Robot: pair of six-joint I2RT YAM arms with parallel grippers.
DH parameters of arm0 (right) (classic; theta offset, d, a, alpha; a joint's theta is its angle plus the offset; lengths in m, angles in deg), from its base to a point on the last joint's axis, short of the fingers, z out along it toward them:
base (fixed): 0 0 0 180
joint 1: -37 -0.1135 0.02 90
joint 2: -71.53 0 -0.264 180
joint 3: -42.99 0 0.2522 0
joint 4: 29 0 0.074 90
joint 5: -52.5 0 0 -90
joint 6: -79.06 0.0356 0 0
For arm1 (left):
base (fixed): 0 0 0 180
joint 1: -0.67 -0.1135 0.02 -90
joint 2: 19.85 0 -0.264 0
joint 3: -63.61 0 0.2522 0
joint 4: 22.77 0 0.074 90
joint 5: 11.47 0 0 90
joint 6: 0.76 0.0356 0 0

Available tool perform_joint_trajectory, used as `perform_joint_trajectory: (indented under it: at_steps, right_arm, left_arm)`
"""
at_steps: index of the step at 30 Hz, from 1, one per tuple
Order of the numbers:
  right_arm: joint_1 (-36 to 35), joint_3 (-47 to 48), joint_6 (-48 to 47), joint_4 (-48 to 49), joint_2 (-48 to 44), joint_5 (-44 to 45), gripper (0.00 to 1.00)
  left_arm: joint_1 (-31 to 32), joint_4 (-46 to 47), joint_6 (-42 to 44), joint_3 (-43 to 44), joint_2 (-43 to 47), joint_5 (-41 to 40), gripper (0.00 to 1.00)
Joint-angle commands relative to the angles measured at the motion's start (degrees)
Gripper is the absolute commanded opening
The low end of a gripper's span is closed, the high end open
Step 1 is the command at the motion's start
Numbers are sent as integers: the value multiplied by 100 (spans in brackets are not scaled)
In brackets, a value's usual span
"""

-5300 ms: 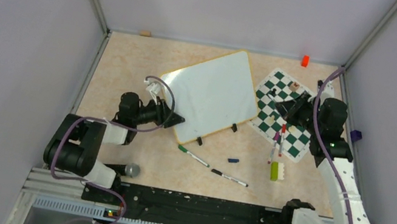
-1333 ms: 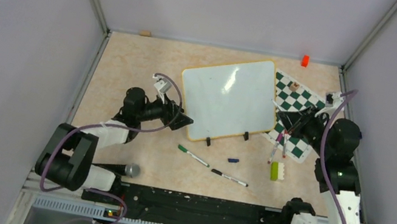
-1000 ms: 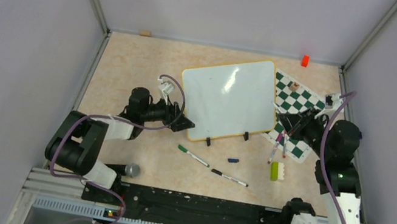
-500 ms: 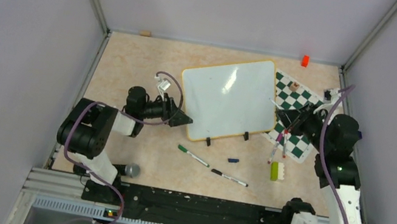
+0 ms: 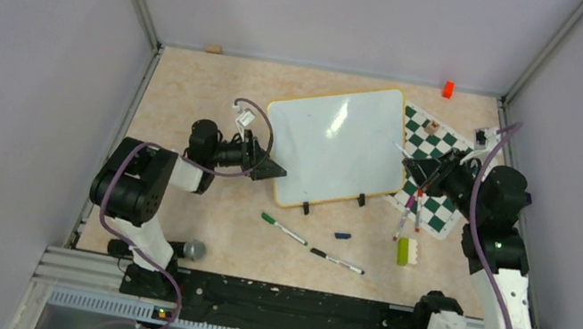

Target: Write a sentence on the whiteboard

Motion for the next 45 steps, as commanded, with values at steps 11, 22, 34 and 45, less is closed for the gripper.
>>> perform_joint_trajectory:
  at_steps: [11, 22, 34, 45]
  right_arm:
    - [14, 274, 170, 368, -91, -142, 0]
    - [17, 255, 141, 197, -261, -12, 0]
    - [-211, 583, 209, 334, 473, -87, 0]
    - [-2156, 1360, -224, 450, 1889, 1238, 0]
  left_arm:
    - [14, 3569, -726, -633, -692, -345, 91]
    - [117, 3597, -958, -387, -1129, -326, 78]
    - [160, 3597, -590, -235, -1150, -200, 0]
    - [58, 3606, -1010, 13, -1476, 197, 0]
